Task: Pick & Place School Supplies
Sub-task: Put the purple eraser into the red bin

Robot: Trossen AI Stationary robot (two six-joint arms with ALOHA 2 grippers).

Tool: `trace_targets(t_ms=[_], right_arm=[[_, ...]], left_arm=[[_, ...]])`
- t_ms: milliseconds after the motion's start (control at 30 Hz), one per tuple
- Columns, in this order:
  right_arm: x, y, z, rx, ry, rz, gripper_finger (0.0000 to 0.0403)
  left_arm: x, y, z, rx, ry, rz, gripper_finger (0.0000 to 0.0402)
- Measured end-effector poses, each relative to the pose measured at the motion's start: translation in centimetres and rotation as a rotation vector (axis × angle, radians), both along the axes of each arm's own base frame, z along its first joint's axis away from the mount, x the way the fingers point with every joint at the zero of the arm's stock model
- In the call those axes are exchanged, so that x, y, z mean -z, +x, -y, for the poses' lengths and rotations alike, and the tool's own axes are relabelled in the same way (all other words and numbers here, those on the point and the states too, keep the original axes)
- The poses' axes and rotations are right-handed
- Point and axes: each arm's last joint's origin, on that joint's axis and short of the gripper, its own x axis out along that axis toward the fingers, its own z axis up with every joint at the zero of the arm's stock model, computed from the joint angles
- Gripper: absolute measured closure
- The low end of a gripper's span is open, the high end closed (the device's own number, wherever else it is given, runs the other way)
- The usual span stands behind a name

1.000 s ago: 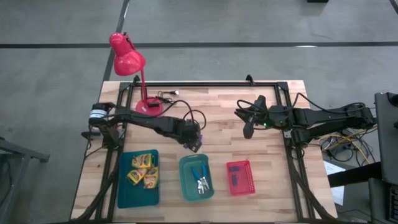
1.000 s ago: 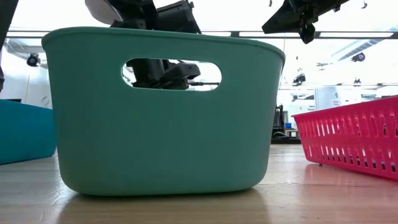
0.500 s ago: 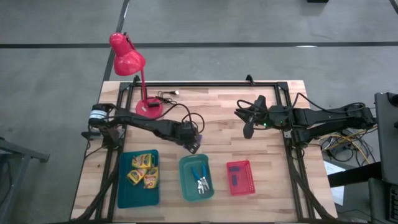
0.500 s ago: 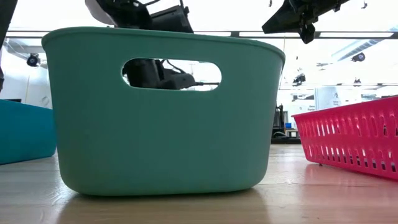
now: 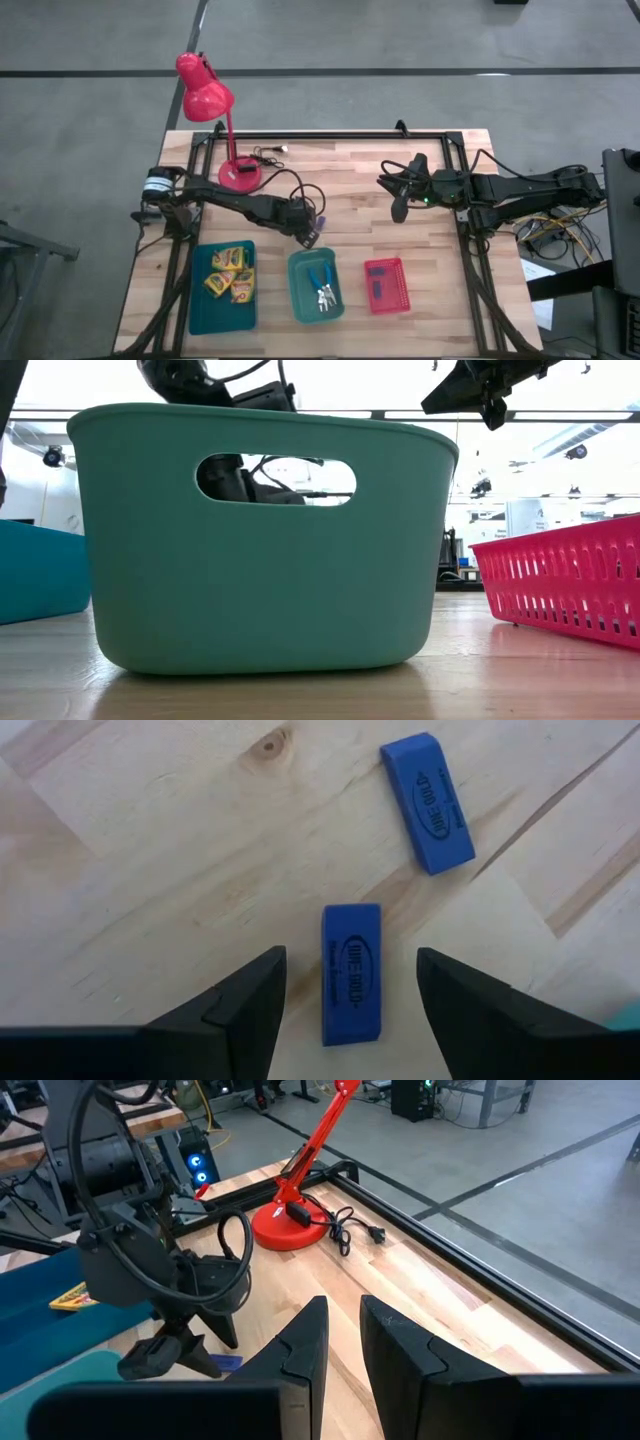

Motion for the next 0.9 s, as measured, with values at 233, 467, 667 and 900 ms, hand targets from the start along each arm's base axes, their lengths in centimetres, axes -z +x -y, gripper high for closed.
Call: trace_targets(t_ms=[233,467,667,900], right_arm=[[0.0,0.0,0.0,0.000,0.000,0.000,0.0344],[0.0,0.0,0.0,0.000,0.000,0.000,0.0344],[0.0,0.0,0.0,0.000,0.000,0.000,0.0344],[0.0,0.0,0.0,0.000,0.000,0.000,0.0344]], left_arm=[[0.5,-0.3,0.0,0.001,0.006,-0.001,0.0172],[1.3,-0.9,0.1,0.010,0.011,0.002,0.0173],[1.4,-1.0,0.1,0.039,0.018,-0.010,0.0173],[1.5,-1.0,0.1,0.104,0.020,-0.026,0.0187]])
